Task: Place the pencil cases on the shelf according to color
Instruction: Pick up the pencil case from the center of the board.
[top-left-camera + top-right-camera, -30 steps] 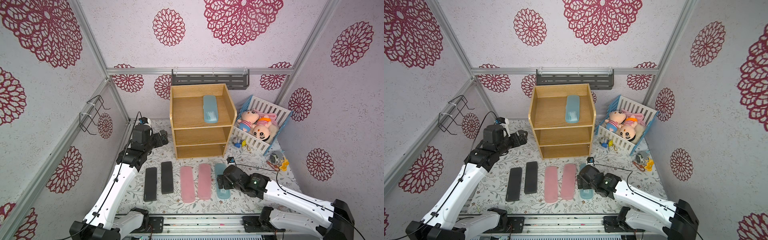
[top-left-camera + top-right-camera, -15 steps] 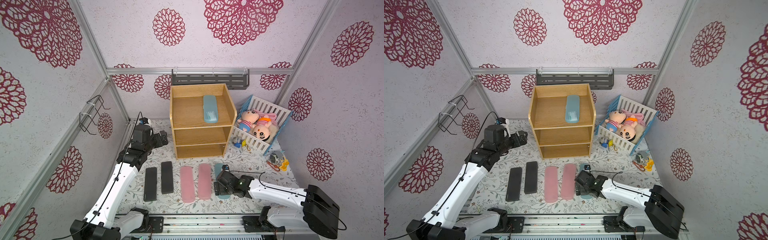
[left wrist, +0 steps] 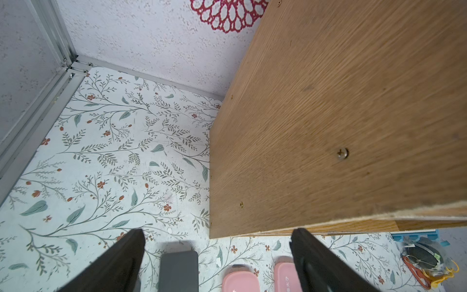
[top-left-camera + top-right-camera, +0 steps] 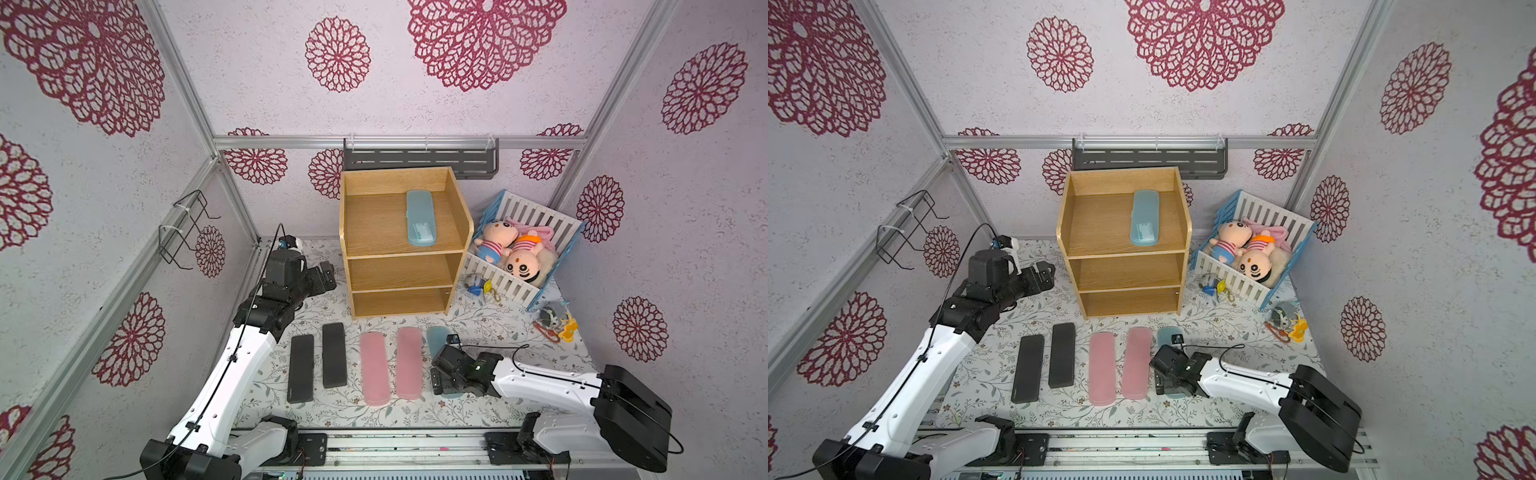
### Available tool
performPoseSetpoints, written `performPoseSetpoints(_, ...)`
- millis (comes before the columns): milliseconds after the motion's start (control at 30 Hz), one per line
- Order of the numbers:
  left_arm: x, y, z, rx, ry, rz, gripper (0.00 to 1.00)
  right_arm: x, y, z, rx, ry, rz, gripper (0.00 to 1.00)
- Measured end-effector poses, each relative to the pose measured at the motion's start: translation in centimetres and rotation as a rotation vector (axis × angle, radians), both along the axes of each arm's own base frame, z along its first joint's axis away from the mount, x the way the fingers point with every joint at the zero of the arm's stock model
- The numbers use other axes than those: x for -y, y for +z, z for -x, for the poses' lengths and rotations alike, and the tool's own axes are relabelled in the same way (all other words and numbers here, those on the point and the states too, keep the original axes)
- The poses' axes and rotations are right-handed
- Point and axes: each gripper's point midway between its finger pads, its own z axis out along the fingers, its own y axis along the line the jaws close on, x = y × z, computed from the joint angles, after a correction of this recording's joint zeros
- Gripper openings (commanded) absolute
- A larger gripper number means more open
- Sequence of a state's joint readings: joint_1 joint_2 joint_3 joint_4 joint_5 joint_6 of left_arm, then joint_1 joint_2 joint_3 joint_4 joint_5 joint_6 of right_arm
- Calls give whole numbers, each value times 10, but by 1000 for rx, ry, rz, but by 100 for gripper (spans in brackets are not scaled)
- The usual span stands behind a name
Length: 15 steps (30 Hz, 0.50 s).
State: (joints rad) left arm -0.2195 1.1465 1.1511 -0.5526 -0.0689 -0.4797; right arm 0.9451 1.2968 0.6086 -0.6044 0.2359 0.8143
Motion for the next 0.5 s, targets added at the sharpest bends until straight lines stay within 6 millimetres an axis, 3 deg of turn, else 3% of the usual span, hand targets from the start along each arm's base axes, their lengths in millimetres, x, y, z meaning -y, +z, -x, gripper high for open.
performPoseSetpoints(300,0,-1,0,-2,1,-1,97,-8,-8,-3,20,16,-19,92)
performPoseSetpoints(500,-1,-1,1,-6,4,-5,97,-7,-7,-3,64,11,-35,75)
